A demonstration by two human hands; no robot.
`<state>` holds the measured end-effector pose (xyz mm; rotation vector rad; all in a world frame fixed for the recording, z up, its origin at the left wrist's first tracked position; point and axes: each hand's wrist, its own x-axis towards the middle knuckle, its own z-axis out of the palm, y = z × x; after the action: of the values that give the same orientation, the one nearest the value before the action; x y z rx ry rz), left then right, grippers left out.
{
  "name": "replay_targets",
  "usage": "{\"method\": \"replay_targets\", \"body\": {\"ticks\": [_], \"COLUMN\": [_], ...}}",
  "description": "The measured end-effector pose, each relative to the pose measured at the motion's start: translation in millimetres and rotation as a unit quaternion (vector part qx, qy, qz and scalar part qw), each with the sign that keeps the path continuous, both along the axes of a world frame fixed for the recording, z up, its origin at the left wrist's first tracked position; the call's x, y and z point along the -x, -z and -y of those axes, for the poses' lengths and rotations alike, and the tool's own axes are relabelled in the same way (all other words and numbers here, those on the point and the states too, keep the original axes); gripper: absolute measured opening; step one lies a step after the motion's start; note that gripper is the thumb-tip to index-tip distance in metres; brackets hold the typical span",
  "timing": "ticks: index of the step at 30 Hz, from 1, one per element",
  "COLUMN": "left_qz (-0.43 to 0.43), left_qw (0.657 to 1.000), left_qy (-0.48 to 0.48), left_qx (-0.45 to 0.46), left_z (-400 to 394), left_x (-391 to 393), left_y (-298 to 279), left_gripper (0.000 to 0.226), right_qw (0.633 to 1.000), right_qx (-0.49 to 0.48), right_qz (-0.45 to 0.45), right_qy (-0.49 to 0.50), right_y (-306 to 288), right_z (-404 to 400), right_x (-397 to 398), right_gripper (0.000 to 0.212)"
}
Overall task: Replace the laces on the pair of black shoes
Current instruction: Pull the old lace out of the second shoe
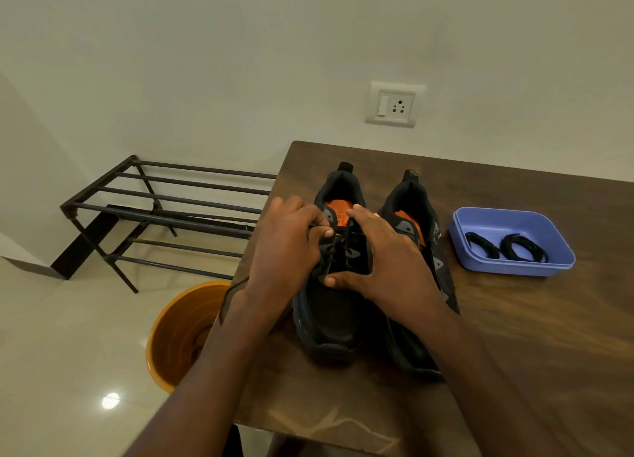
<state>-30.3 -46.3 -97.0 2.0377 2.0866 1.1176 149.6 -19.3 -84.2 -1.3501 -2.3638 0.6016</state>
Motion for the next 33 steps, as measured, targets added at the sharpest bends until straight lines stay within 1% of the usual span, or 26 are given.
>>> {"method": "replay_targets", "body": {"ticks": [2, 3, 5, 6, 8, 11, 13, 14, 15, 16, 18, 21, 23, 25, 26, 27, 28, 30, 32, 33], "left_qz": [-0.005, 0.011, 0.080, 0.139, 0.270, 0.388, 0.482, 0.505, 0.504, 0.486, 0.417, 0.242, 0.128, 0.047, 0.036, 0.043, 0.049, 0.042, 0.004, -0.010], "left_qw": [1.000, 0.999, 0.995, 0.989, 0.962, 0.921, 0.874, 0.859, 0.859, 0.870, 0.908, 0.969, 0.991, 0.999, 0.999, 0.999, 0.999, 0.996, 0.990, 0.987], "left_qy": [-0.019, -0.023, -0.013, -0.001, 0.022, -0.013, -0.046, -0.059, -0.068, -0.066, -0.036, -0.012, -0.013, -0.025, -0.022, -0.008, 0.015, 0.068, 0.094, 0.099], "left_qx": [-0.024, -0.039, -0.055, -0.052, -0.028, -0.024, -0.042, -0.050, -0.048, -0.035, 0.004, 0.039, 0.039, 0.008, -0.010, -0.021, -0.017, 0.036, 0.106, 0.126], "left_z": [2.5, 2.4, 0.6, -0.8, -1.4, 0.0, 0.5, 0.7, 1.2, 2.4, 8.3, 16.8, 17.3, 16.5, 15.2, 12.3, 8.9, 2.9, 0.6, 0.1], "left_x": [-3.6, -4.3, -4.3, -4.5, -8.1, -12.7, -7.4, -1.7, 5.7, 12.6, 22.5, 28.9, 29.2, 24.8, 21.4, 19.5, 17.5, 18.4, 20.5, 22.4], "left_y": [-3.8, -4.1, -3.9, -3.9, -4.1, -13.4, -22.5, -26.5, -28.0, -27.6, -25.3, -23.8, -22.5, -19.6, -19.1, -16.7, -15.6, -8.8, -1.6, 2.9], "left_gripper": [0.005, 0.006, 0.009, 0.010, 0.010, 0.006, 0.007, 0.009, 0.013, 0.017, 0.026, 0.049, 0.050, 0.033, 0.020, 0.013, 0.023, 0.047, 0.060, 0.063], "right_qw": [1.000, 1.000, 1.000, 1.000, 1.000, 1.000, 1.000, 1.000, 1.000, 1.000, 1.000, 1.000, 1.000, 1.000, 0.999, 0.997, 0.994, 0.991, 0.990, 0.990], "right_qx": [0.002, 0.003, 0.007, 0.009, 0.015, 0.019, 0.017, 0.015, 0.012, 0.010, 0.005, 0.003, 0.001, -0.010, -0.027, -0.054, -0.085, -0.126, -0.129, -0.128], "right_qz": [-0.004, -0.005, -0.006, -0.009, -0.013, -0.007, -0.002, -0.003, -0.003, -0.002, -0.006, -0.009, -0.006, -0.020, -0.037, -0.051, -0.055, -0.033, -0.002, 0.008], "right_qy": [0.000, -0.002, -0.004, -0.005, -0.005, -0.001, 0.004, 0.007, 0.008, 0.008, 0.009, 0.005, -0.002, -0.005, 0.003, 0.014, 0.027, 0.043, 0.057, 0.064], "right_y": [-1.2, -2.2, -5.2, -7.2, -10.7, -11.2, -10.0, -9.0, -8.1, -7.4, -6.3, -4.4, -3.2, -2.3, -2.9, -3.2, -4.3, -5.9, -7.1, -7.6], "right_z": [1.0, 1.2, 2.8, 3.3, 5.0, 5.7, 5.2, 4.9, 4.8, 4.7, 4.5, 2.9, 1.4, 0.5, 0.3, -0.1, -0.3, 0.3, 2.3, 2.9], "right_x": [0.0, 0.2, 0.4, 0.8, 0.9, -0.3, -0.6, -0.3, 0.4, 1.0, 2.3, 1.7, 1.1, 3.8, 6.4, 10.5, 14.9, 25.5, 33.8, 36.2], "right_gripper": [0.114, 0.115, 0.116, 0.116, 0.117, 0.115, 0.115, 0.114, 0.114, 0.114, 0.114, 0.112, 0.108, 0.093, 0.081, 0.067, 0.056, 0.042, 0.037, 0.036]}}
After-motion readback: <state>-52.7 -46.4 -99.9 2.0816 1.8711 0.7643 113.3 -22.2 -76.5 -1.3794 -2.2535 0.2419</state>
